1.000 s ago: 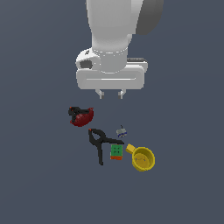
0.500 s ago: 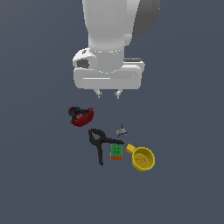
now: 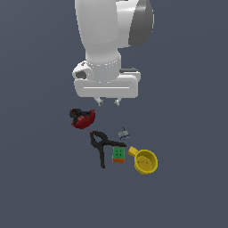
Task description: Pick up a designated object from a clutter of objects.
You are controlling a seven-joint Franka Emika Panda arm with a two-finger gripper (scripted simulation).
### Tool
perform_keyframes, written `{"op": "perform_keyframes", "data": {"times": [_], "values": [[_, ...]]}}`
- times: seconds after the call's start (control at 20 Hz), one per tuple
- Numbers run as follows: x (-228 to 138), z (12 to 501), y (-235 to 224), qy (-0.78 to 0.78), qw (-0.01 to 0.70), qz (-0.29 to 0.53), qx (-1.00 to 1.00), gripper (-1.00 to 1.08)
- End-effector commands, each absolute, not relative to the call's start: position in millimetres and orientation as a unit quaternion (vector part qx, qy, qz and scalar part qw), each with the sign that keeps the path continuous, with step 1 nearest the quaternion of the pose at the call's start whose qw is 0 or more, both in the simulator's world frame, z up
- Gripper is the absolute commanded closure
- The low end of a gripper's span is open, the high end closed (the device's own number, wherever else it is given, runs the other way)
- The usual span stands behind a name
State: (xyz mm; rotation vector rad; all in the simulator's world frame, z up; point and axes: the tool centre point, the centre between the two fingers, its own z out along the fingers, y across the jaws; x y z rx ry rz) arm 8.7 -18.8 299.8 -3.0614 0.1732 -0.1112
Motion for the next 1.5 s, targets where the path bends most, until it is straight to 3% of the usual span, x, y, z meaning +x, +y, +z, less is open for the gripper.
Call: {"op": "perform_keyframes", "data": {"times": [0.0, 0.65, 1.45], "values": [[8, 288, -23, 0.075, 0.049, -0.042, -0.995, -0.2], [-13, 207, -68, 0.233, 0.103, -0.084, -0.963, -0.2], [-67, 143, -131, 0.394, 0.09, -0.118, -0.907, -0.2]]}}
